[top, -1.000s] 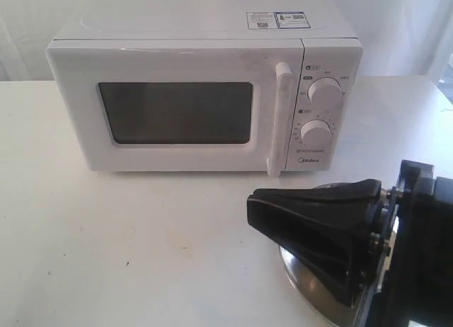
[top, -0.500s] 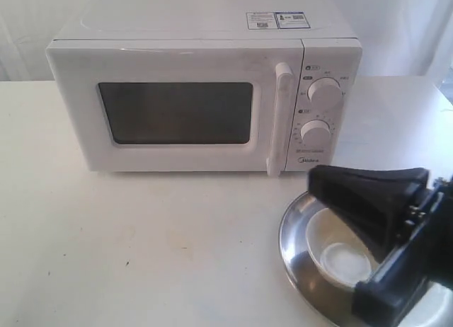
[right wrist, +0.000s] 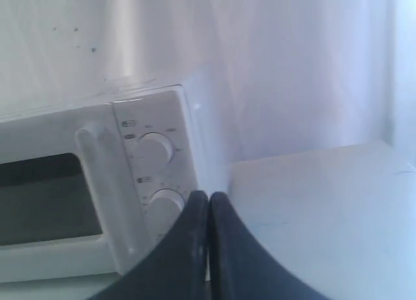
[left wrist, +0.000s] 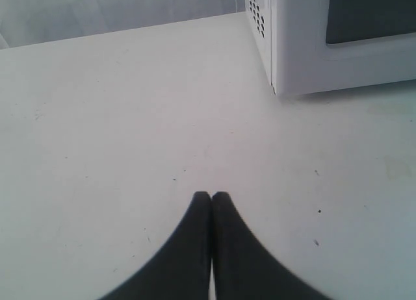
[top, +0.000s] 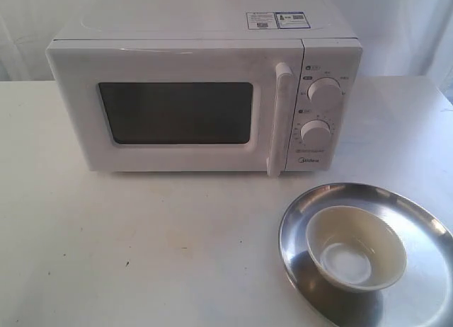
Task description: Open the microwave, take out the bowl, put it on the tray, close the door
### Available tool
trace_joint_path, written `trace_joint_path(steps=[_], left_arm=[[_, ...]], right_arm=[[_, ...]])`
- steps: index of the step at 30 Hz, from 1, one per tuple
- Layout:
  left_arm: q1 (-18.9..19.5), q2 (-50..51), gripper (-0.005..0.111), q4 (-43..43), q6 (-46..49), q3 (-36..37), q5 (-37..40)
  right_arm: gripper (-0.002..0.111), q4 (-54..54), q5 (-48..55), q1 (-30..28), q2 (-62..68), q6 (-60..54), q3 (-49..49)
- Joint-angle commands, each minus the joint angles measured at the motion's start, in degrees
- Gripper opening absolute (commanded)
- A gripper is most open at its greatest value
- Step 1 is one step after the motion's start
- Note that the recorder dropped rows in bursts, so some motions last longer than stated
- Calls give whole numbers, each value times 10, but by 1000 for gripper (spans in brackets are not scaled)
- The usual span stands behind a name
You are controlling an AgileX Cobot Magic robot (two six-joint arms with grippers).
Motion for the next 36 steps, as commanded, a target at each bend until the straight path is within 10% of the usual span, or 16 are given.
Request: trace_joint_path(steps=[1, 26, 33, 36], left_arm=[[0, -1, 0, -2, -3, 2, -1], [0, -1, 0, -2, -3, 2, -1], [0, -1, 0, -2, -3, 2, -1], [0, -1, 0, -2, -3, 2, -1]], right_arm=[[0, -8, -41, -87, -23, -5, 23], [0, -14, -74, -142, -23, -76, 28], [0, 568, 6, -142, -23, -681, 28], [0, 631, 6, -142, -23, -742, 28]])
